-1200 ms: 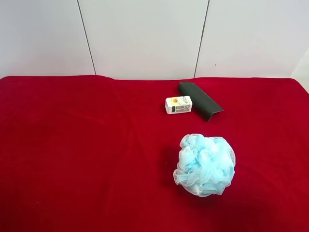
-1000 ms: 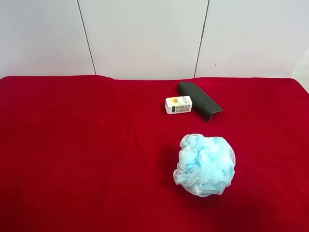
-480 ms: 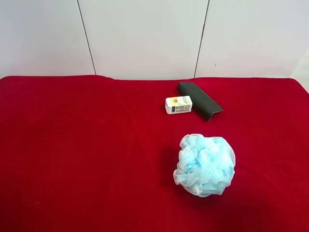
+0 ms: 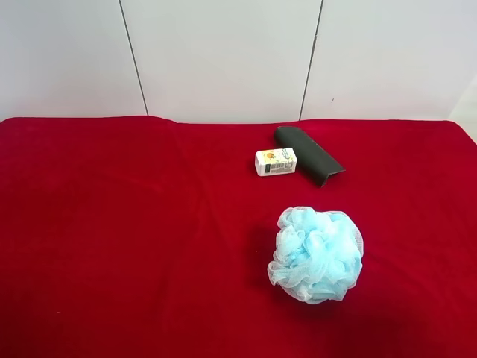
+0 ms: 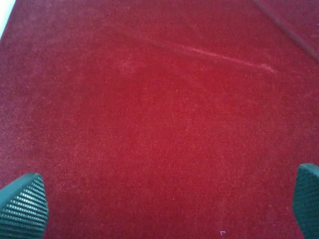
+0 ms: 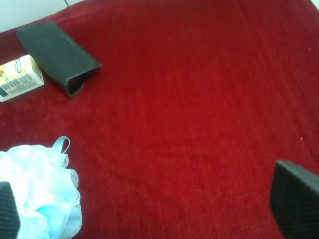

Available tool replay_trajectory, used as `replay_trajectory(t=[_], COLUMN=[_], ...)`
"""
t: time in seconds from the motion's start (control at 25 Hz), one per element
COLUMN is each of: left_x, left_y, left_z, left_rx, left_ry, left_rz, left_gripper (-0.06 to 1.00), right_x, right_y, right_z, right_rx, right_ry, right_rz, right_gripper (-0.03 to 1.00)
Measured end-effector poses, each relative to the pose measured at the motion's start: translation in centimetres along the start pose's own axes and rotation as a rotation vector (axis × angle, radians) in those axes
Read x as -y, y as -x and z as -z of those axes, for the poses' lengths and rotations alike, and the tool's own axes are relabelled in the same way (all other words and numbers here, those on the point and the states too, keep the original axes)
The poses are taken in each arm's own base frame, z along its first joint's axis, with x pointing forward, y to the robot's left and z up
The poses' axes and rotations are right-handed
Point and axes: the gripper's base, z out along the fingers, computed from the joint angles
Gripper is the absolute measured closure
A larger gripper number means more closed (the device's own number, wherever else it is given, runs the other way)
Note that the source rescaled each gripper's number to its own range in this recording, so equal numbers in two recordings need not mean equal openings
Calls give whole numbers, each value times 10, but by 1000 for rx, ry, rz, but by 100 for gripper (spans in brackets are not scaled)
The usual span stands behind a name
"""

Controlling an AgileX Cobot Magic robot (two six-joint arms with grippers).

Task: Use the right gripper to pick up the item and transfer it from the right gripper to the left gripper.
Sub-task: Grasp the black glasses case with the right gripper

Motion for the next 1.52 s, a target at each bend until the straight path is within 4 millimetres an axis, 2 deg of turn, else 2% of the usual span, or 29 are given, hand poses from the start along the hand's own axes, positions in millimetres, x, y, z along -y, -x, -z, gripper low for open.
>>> replay_trajectory(t=[0.36, 0.52, 0.6, 0.84, 1.08, 1.36, 1.52], left_x=[0, 0, 0, 0, 0, 0, 0], left_y=[0, 0, 0, 0, 0, 0, 0], left_z=[0, 0, 0, 0, 0, 0, 0], left_rx=[0, 0, 0, 0, 0, 0, 0], left_ry=[0, 0, 0, 0, 0, 0, 0], left_rz=[0, 0, 0, 0, 0, 0, 0], left_gripper=[-4, -4, -4, -4, -4, -4, -4], right_x=[0, -1, -3, -12, -21, -30, -34], right_y=[1, 8, 18, 69, 122, 177, 191], right_z=[-1, -14, -19, -40, -82, -147, -188], right_rx=[-8, -105, -150, -229, -335, -424, -483], right_ry=[-1, -18, -25, -34, -38, -23, 7], right_rz=[0, 3, 13, 46, 107, 225, 292], right_gripper=[-3, -3, -3, -3, -3, -3, -3])
